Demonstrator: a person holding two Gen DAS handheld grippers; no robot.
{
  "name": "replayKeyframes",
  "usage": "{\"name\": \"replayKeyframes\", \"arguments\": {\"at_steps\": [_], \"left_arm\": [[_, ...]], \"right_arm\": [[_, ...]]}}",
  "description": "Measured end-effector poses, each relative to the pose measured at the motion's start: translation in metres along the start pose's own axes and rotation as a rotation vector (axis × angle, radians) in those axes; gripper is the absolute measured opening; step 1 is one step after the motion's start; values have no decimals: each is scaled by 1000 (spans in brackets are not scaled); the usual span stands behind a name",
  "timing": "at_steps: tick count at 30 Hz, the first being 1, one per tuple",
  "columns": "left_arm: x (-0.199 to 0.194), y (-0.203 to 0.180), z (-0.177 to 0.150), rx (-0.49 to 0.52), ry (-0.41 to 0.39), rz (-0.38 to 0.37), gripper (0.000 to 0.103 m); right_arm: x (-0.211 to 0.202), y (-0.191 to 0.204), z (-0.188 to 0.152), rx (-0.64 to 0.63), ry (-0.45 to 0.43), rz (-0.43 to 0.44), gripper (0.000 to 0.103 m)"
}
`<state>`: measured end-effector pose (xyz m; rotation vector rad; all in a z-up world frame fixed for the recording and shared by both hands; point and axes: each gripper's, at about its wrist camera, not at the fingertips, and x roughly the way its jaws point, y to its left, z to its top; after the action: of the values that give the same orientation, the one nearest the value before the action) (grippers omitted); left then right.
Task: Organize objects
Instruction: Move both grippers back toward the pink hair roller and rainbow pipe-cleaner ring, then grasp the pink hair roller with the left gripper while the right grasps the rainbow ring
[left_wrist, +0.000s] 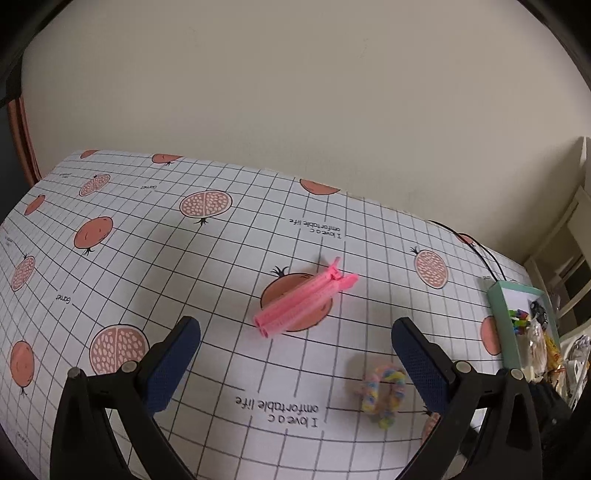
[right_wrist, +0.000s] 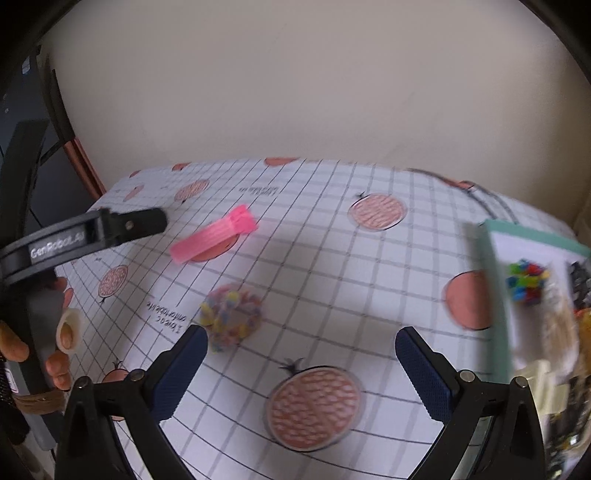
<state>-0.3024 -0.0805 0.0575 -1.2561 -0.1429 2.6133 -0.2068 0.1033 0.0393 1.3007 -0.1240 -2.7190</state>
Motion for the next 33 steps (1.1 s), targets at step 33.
{"name": "replayKeyframes", "arguments": {"at_steps": [33], "left_arm": [[85, -4, 4, 117, 80, 64, 70]], "right_arm": [[63, 32, 3, -113, 83, -29, 80]]}}
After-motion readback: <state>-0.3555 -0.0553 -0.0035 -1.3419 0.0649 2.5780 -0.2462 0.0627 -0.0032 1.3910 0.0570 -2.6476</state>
